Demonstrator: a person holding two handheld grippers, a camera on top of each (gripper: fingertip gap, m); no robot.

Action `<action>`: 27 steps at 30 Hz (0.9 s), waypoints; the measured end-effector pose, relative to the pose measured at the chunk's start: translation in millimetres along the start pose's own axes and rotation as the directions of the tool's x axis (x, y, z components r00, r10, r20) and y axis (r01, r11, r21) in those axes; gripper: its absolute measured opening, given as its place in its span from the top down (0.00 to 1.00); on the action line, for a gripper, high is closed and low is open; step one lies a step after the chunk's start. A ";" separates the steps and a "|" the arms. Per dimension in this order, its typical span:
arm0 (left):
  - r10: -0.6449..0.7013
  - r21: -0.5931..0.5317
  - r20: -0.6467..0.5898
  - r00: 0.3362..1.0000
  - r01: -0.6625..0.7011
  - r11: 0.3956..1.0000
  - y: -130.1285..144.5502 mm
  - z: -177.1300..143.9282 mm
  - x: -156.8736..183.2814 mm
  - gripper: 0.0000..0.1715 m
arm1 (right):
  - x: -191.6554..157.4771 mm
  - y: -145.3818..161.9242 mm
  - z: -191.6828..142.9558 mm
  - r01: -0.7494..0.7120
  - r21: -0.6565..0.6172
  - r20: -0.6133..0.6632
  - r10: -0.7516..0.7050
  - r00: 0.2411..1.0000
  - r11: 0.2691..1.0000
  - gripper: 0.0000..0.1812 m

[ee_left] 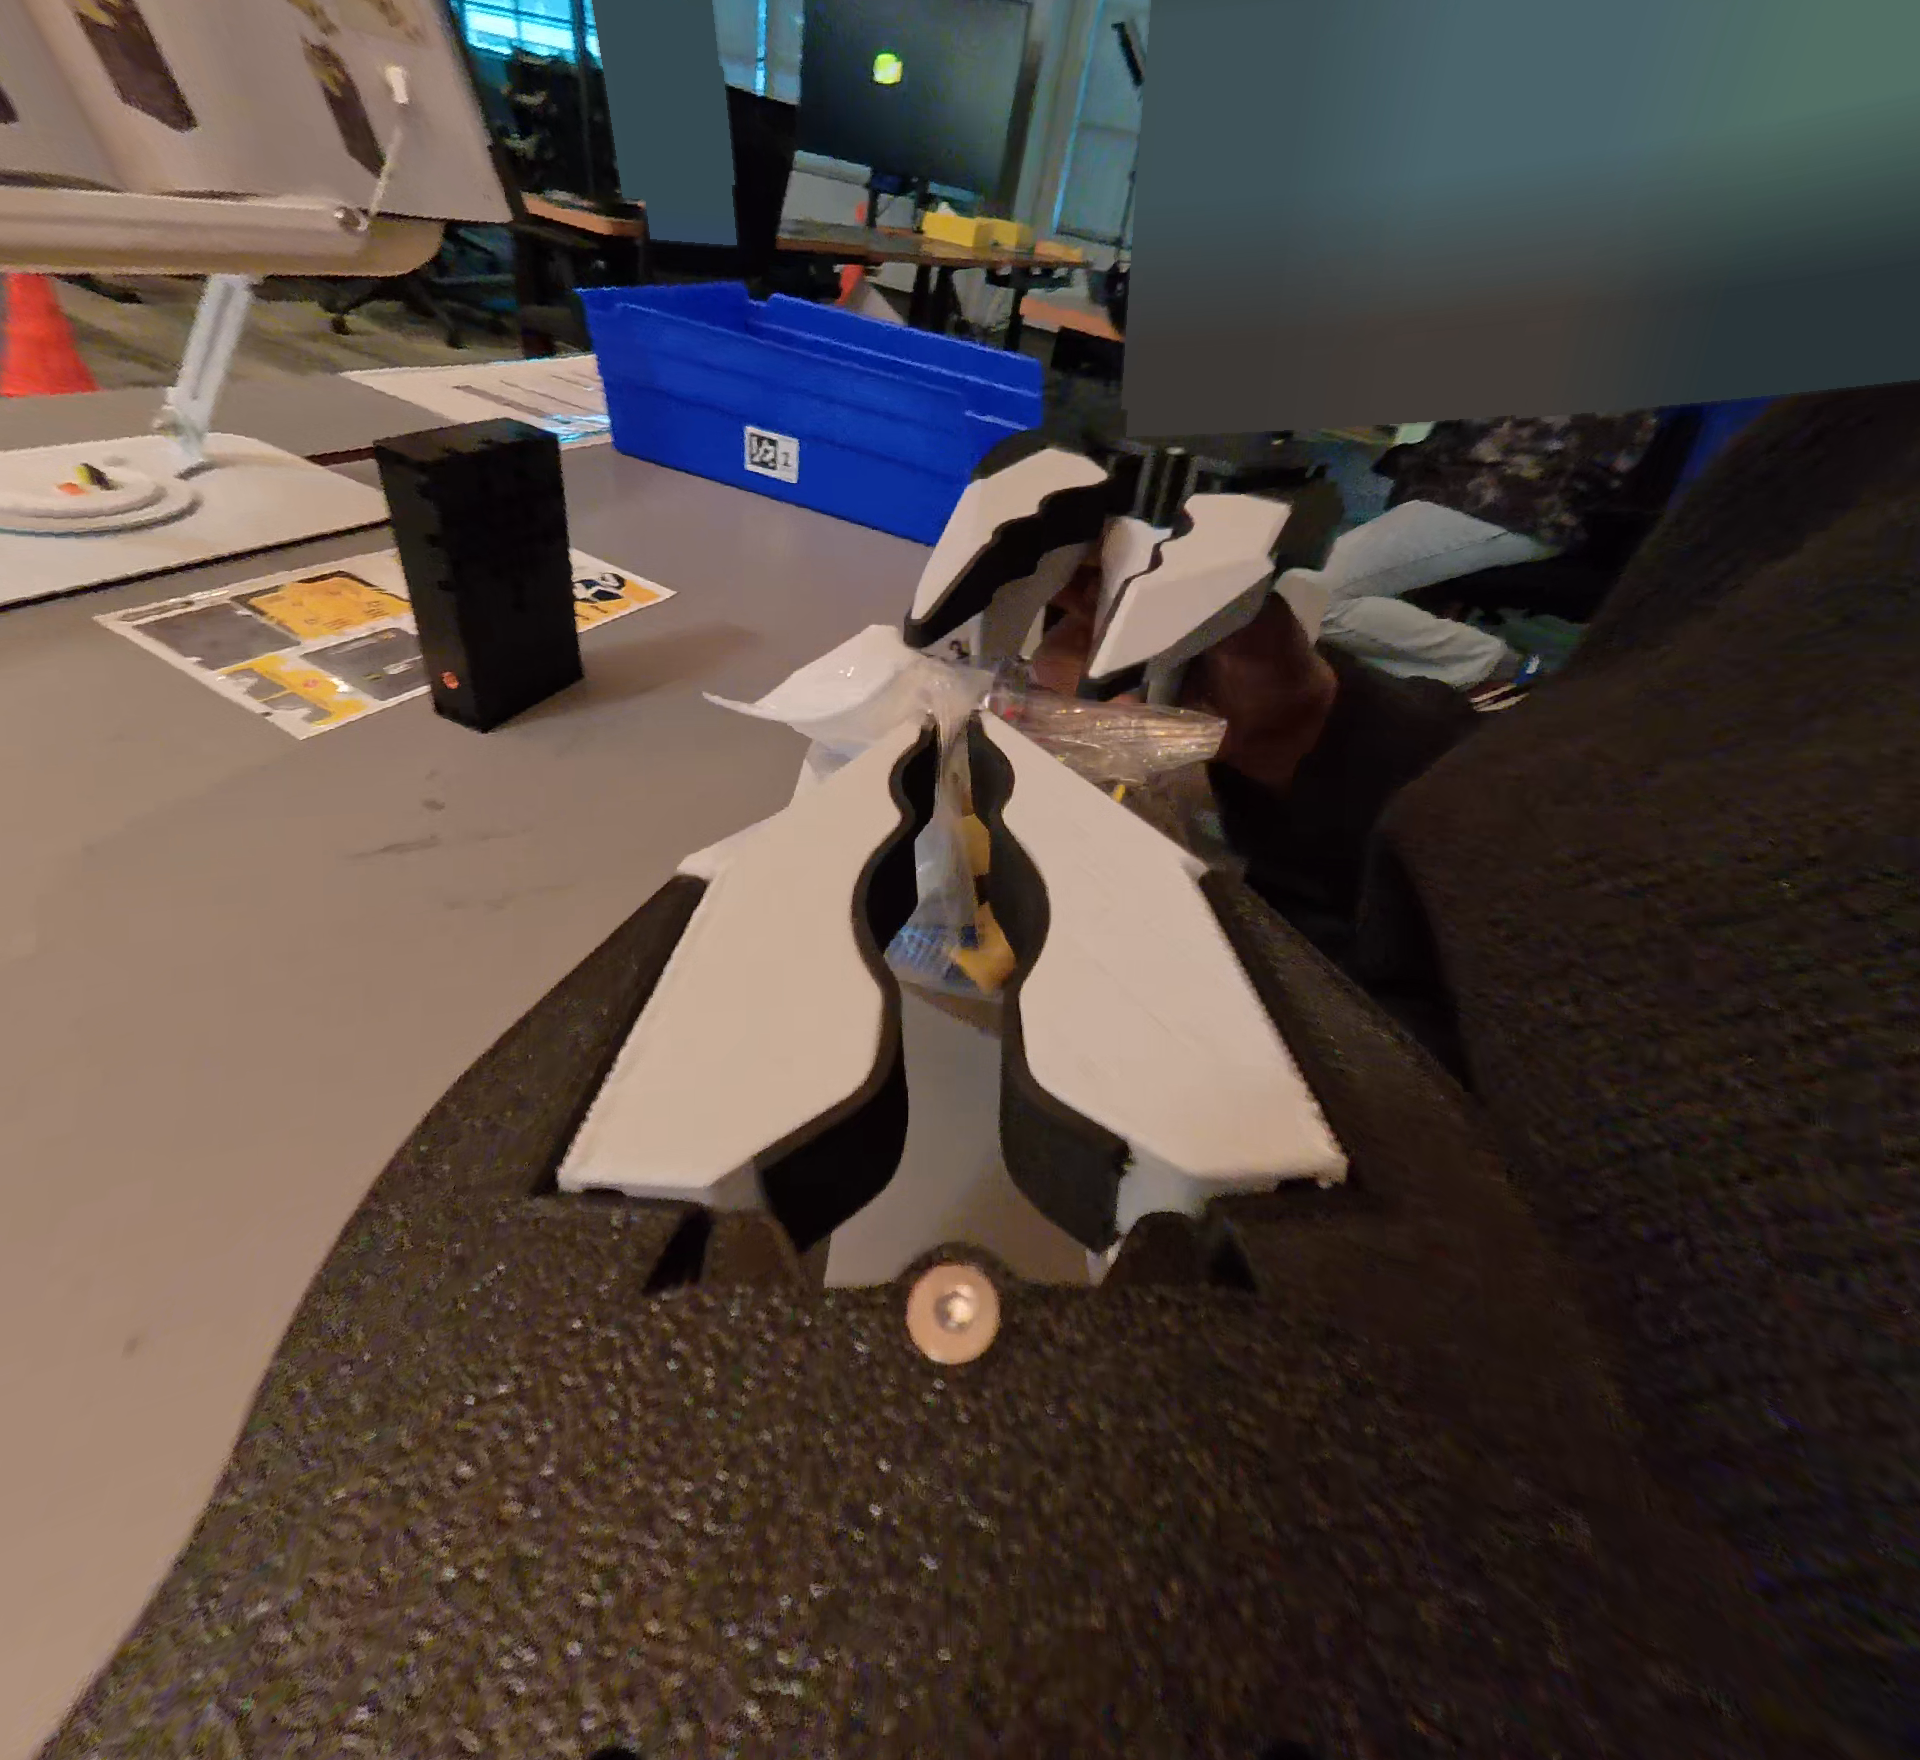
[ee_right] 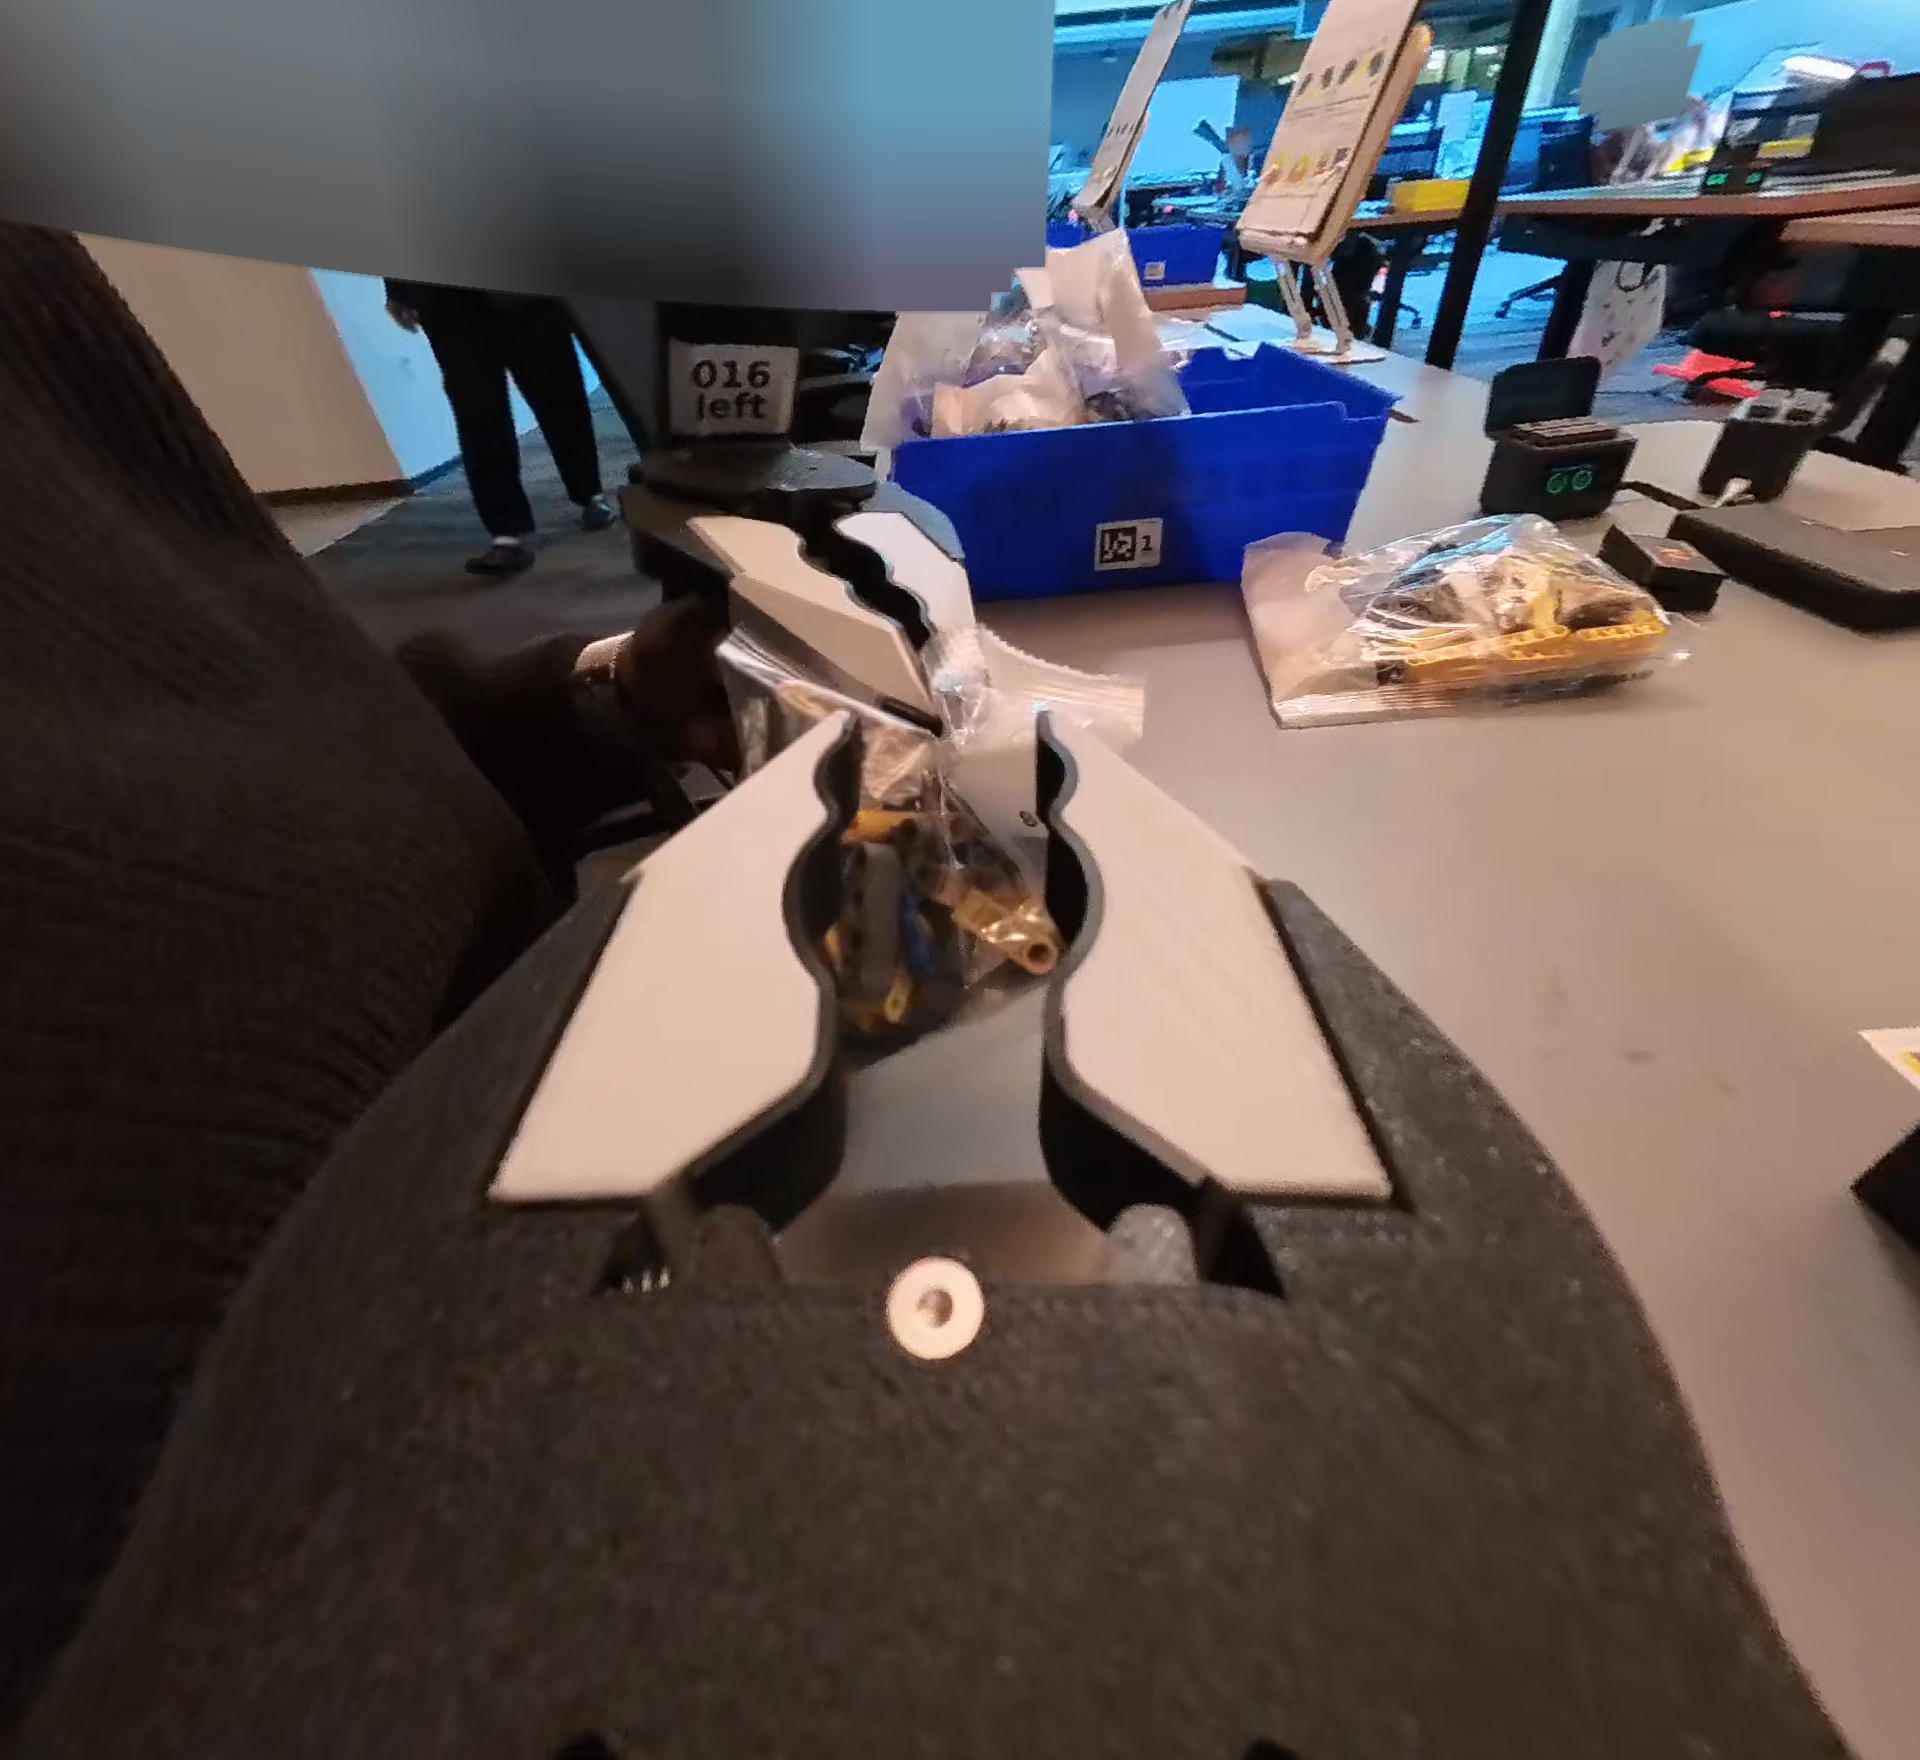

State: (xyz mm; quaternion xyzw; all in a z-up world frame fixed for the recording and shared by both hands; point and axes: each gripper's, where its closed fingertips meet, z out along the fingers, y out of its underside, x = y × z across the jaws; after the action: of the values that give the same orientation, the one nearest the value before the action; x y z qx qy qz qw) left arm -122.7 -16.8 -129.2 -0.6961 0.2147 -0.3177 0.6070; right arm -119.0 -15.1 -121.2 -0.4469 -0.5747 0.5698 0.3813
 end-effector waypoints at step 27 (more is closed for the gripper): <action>-0.120 0.079 -0.188 0.975 0.137 0.987 -15.0 1.9 16.6 0.92 | -11.0 -1.7 -4.9 -0.235 0.071 0.221 0.215 0.951 0.969 1.00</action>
State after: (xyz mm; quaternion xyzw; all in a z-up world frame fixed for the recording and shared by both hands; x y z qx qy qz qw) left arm -111.0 -24.3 -111.5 -0.6479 0.2091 -0.4282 0.5943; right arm -111.2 -24.0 -118.4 -0.4273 -0.5292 0.6809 0.2715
